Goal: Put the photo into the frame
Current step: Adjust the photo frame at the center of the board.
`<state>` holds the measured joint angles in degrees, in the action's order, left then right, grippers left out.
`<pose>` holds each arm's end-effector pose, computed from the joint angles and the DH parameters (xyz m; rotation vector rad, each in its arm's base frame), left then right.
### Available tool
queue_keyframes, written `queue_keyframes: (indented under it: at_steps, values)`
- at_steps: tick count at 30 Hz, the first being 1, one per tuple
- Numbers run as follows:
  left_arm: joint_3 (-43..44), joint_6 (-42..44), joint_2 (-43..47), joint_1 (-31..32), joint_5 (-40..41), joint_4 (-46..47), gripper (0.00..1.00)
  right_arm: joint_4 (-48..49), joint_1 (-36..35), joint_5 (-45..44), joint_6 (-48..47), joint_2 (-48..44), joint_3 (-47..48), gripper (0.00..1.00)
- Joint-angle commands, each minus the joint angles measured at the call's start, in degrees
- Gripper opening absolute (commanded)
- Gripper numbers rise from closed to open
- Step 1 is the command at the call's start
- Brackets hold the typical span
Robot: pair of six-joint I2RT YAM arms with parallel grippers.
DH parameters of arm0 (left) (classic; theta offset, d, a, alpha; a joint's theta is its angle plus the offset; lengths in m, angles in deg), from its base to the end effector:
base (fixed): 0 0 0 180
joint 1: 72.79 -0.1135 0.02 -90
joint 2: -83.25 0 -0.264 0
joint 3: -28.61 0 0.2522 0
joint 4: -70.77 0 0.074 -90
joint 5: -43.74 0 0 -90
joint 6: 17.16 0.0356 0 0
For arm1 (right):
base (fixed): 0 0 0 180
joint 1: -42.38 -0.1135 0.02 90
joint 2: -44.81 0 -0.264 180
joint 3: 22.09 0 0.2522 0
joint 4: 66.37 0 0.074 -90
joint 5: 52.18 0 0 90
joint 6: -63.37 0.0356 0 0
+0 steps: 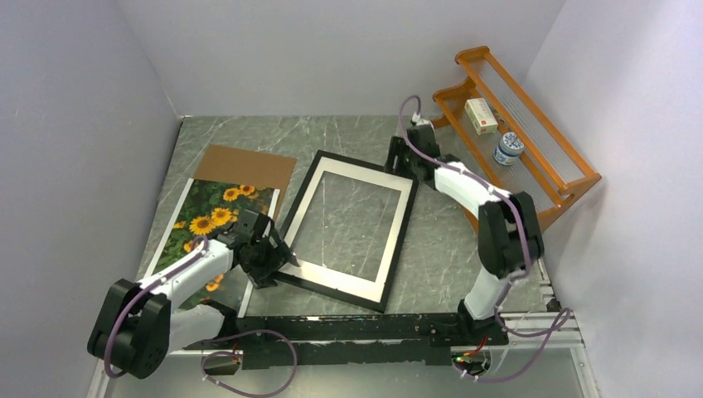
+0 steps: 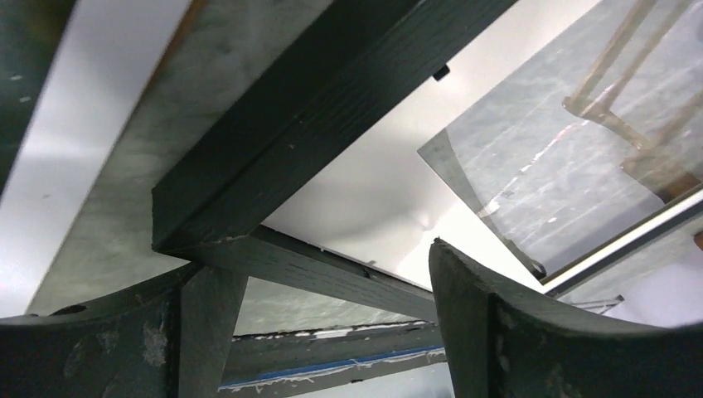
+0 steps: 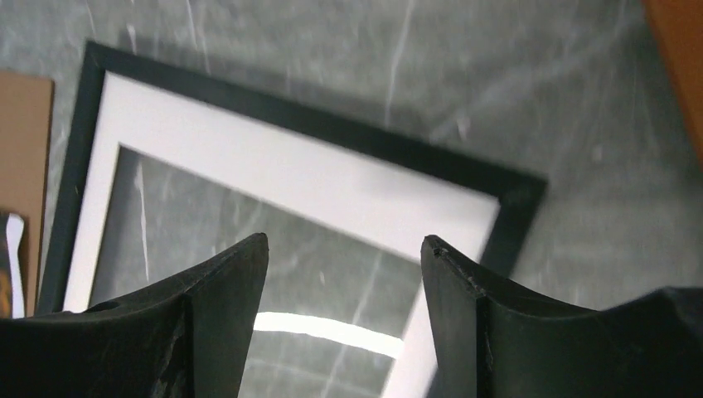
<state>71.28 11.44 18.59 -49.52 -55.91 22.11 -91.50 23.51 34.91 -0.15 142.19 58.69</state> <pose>0.1603 -0.0754 0.1547 -0.9263 2.8108 -0.5244 0.3577 0.1203 0.2303 0.1805 2.3160 0.3468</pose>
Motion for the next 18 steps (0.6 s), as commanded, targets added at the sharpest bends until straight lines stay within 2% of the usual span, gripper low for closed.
queue_keyframes:
  at_steps: [1,7,18]
  values:
    - [-0.41,0.22,-3.94,0.20,0.62,11.96,0.85,3.33,0.15,-0.89,-8.94,8.61,11.28,0.71]
    - [1.64,2.65,-5.78,0.20,2.56,12.63,0.86,-0.12,0.40,-1.65,-14.04,19.67,21.73,0.71]
    - [1.29,3.93,-6.38,0.13,2.18,13.74,0.88,-5.71,3.16,1.22,-16.56,28.52,29.89,0.73]
